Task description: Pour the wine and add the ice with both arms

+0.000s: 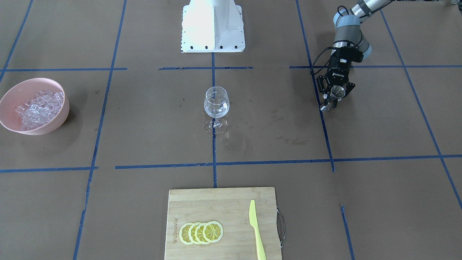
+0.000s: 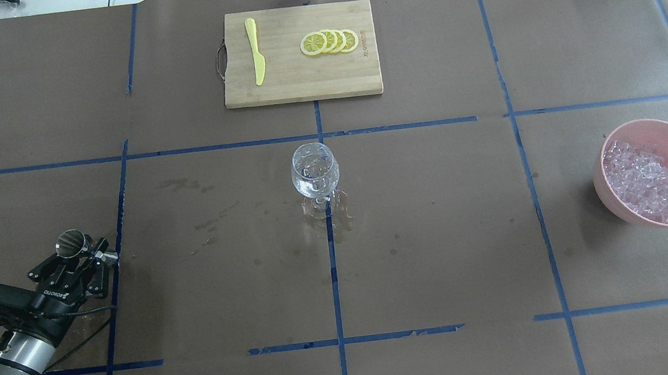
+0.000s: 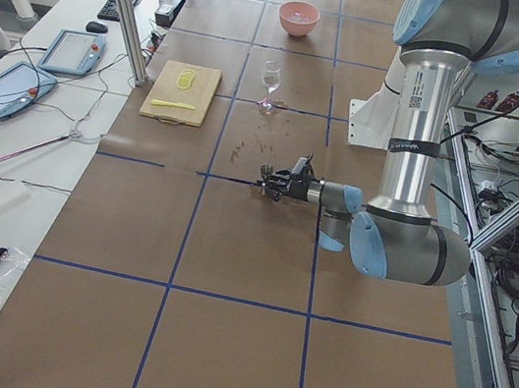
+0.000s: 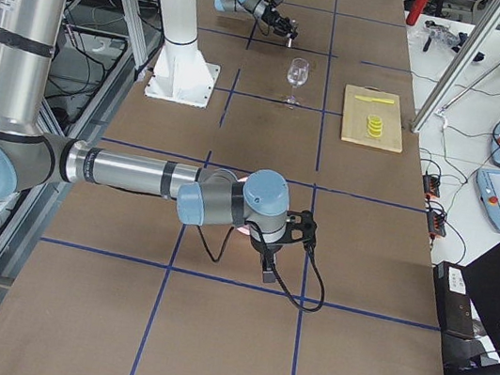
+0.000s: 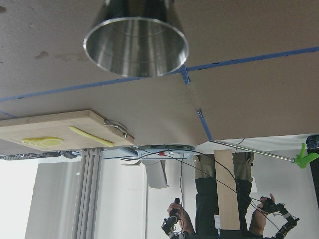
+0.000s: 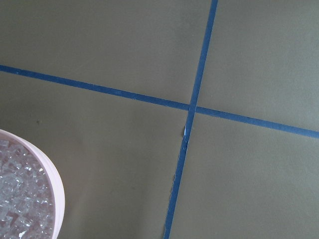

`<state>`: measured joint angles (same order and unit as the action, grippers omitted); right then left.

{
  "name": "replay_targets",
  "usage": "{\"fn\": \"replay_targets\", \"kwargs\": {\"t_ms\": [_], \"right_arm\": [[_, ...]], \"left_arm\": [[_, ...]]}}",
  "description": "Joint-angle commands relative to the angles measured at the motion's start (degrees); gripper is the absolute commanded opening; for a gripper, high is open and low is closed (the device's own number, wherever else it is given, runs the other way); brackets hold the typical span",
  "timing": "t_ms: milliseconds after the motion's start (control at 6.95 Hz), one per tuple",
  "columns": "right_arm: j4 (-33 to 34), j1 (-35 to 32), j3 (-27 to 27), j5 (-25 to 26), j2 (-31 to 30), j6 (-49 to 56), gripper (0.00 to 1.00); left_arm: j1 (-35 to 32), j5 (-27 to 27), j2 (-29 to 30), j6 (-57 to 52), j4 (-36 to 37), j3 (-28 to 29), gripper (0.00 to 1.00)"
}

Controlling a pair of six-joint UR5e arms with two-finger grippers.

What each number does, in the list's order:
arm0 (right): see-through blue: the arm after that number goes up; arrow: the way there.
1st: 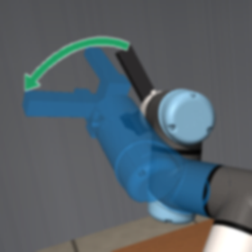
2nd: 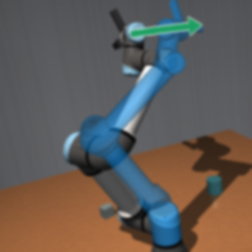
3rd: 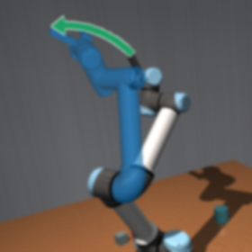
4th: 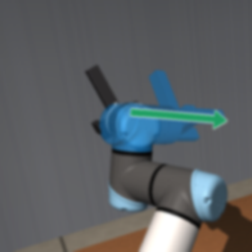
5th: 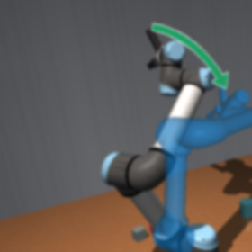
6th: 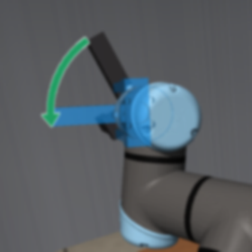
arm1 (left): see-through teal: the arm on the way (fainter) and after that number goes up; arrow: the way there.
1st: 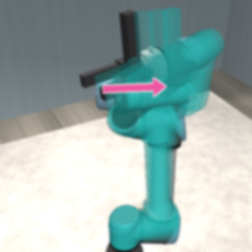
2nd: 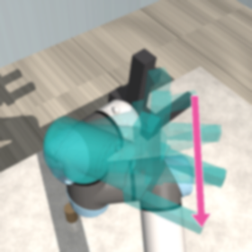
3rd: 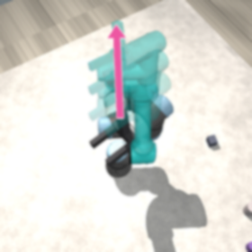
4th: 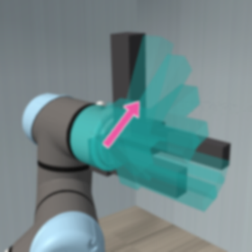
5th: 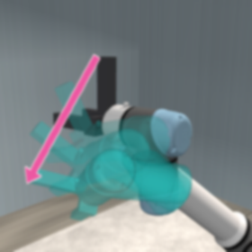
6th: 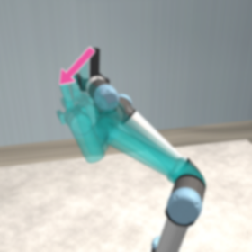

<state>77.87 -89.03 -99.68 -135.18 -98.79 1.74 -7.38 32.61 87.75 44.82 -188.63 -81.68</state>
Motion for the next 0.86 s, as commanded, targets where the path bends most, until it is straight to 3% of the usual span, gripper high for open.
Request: {"fn": "replay_targets", "kwargs": {"t_ms": [0,144,720], "right_arm": [[0.0,0.0,-0.16,0.0,0.0,-0.07,1.0],[0.0,0.0,-0.16,0.0,0.0,-0.07,1.0],[0.0,0.0,-0.08,0.0,0.0,-0.07,1.0]], "left_arm": [[0.0,-0.17,-0.03,0.0,-0.5,-0.06,0.84],[-0.09,-2.96,-0.12,0.0,-0.86,-0.41,1.0],[-0.17,-7.64,-0.3,-0.08,-2.18,-3.13,1.0]]}}
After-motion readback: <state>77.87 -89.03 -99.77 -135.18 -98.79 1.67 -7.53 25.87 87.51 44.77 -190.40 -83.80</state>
